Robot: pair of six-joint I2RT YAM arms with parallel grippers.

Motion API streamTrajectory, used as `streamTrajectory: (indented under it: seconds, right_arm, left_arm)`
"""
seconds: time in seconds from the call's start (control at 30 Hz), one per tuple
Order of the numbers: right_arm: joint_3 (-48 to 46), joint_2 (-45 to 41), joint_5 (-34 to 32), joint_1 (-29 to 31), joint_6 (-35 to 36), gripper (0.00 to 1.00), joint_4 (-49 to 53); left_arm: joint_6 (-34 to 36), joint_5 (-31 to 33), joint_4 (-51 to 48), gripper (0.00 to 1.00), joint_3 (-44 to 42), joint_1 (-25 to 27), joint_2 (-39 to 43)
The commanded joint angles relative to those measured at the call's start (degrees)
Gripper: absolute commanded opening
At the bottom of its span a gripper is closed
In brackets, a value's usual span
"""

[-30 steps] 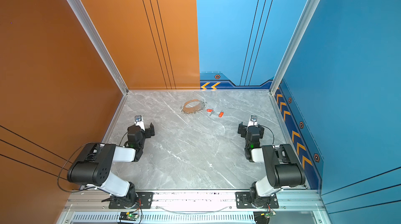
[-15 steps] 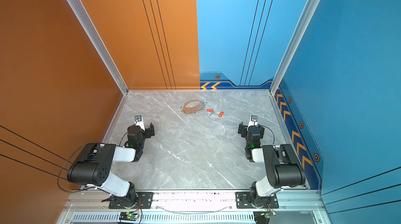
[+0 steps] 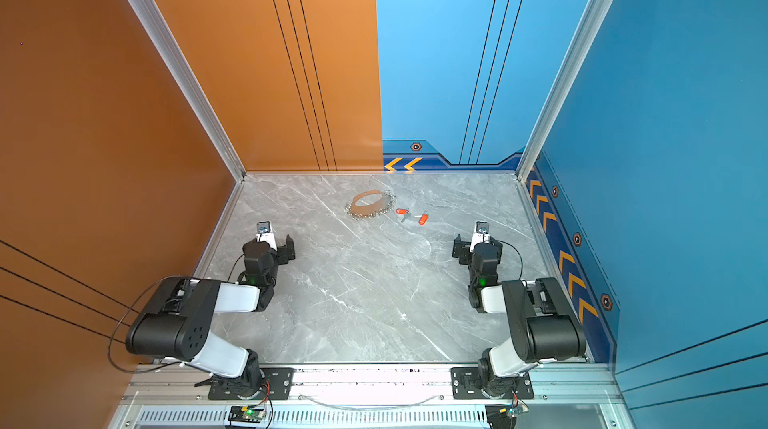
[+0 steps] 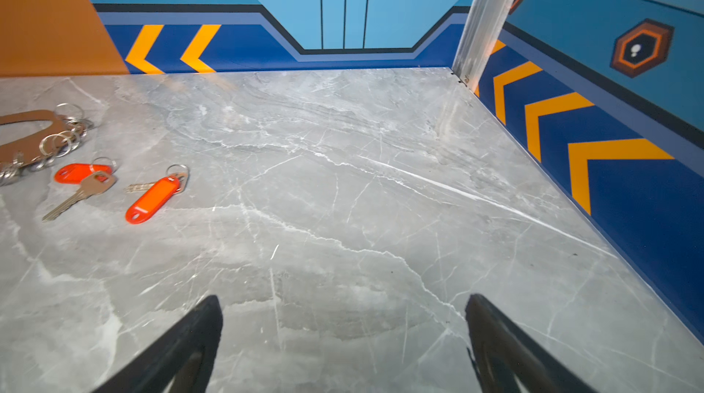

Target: Put the keys on the keyring

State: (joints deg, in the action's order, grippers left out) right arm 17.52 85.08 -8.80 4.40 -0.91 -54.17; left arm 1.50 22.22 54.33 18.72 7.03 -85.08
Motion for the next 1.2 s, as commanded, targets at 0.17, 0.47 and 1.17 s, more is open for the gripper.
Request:
streamTrajectory:
  seconds: [0.17, 0.47, 1.17]
  right_arm:
    - [3.31, -18.78, 3.31, 6.01, 3.98, 1.0, 19.52]
    - [13.62, -30.79, 2.04, 8.85, -17.63, 1.0, 39.82]
    - [25.57, -14.09, 20.31, 4.67, -26.0, 0.97, 44.33]
  left_arm:
    - [9.62, 31.28, 0.36, 0.98, 0.54, 19.15, 14.59]
    - [-14.34, 47.15, -26.07, 0.98, 7.93, 31.91, 25.63]
    - [-27.55, -0.67, -52.29, 0.98, 7.47, 11.65, 37.2]
